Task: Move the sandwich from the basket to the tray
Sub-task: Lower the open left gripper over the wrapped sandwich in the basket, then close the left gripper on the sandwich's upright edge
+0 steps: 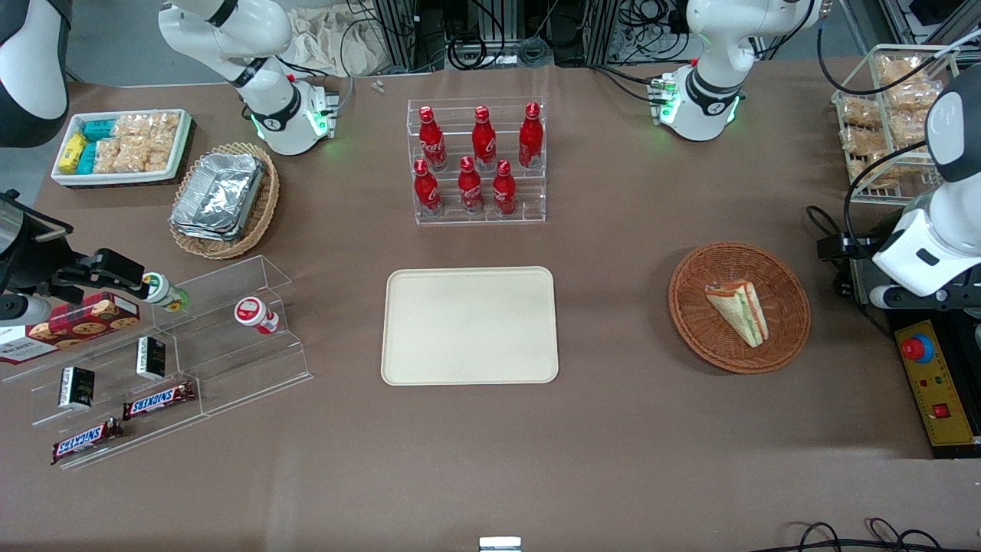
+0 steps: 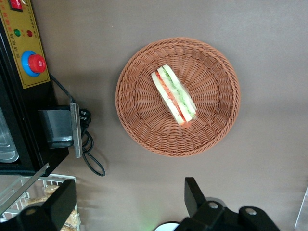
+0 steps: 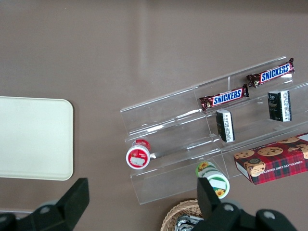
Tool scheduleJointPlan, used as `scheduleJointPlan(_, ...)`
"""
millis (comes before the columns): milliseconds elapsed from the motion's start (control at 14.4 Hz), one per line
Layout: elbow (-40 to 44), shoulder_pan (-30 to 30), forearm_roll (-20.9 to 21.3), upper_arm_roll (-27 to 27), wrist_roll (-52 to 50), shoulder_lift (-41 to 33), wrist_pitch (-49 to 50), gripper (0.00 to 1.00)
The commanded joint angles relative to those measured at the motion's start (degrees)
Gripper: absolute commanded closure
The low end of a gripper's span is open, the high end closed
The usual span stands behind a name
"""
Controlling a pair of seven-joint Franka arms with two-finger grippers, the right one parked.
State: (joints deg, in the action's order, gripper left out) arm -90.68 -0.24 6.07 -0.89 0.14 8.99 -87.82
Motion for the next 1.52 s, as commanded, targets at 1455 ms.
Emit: scheduleJointPlan(1455, -32.63, -2.13, -9.76, 0.37, -26.14, 1.90, -43.57, 0.00)
